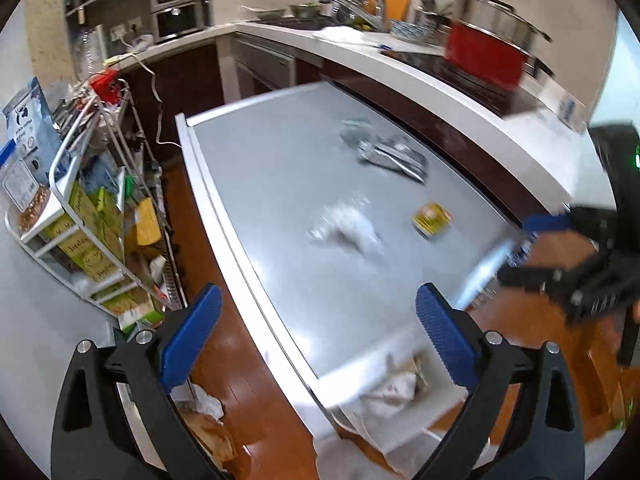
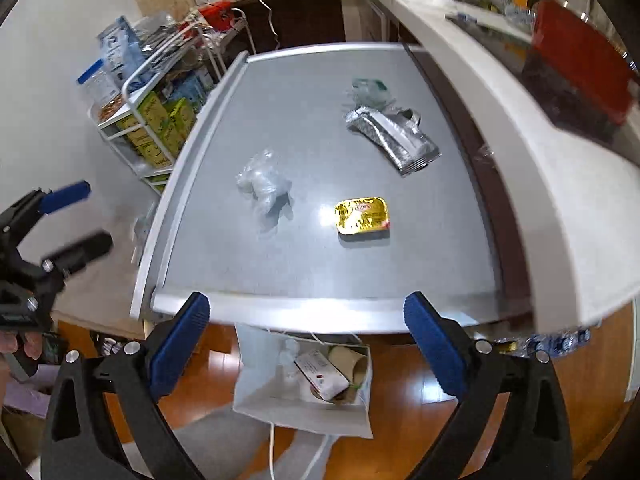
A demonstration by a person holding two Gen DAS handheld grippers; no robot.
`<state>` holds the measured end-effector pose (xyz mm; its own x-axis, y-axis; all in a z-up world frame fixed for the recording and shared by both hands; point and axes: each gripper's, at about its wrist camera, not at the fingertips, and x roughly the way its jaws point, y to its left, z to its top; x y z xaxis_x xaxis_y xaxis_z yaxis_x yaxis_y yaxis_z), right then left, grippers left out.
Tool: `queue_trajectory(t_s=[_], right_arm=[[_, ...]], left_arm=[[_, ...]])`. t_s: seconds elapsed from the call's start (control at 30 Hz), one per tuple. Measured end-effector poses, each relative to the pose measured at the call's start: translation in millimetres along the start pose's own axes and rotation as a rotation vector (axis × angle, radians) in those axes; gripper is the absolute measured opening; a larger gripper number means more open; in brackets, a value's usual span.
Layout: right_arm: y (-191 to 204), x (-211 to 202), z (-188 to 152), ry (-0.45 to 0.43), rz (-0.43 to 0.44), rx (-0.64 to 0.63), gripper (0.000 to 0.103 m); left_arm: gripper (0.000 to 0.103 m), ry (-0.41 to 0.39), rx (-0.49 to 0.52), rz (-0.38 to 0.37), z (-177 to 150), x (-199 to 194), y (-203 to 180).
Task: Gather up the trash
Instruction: 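Move both tools back over the table toward the plastic bag and butter packet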
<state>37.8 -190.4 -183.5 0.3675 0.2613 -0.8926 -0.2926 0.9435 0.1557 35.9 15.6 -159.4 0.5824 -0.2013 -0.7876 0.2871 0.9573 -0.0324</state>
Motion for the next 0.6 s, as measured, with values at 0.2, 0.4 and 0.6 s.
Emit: queue_trajectory(t_s=[0.2,0.4,0.6], right_arm=[[-6.3,31.7,19.3,0.045,-0.028,-0.014,0.092],[-10.7,50.5,30.6,0.083,-0.017,-0.038,0.082],[-14.9,60.5,36.6,0.096,-0.009,-0.040,0.082]], left_arm=[[0.098,0.020,-0.044,-0.056,21.7,28.6,11.6],[0.098,0.062,-0.049,-0.106,32.9,61.0,8.0],[0.098,0.107,-0.026,-0.152,42.7,93.4,-4.6]])
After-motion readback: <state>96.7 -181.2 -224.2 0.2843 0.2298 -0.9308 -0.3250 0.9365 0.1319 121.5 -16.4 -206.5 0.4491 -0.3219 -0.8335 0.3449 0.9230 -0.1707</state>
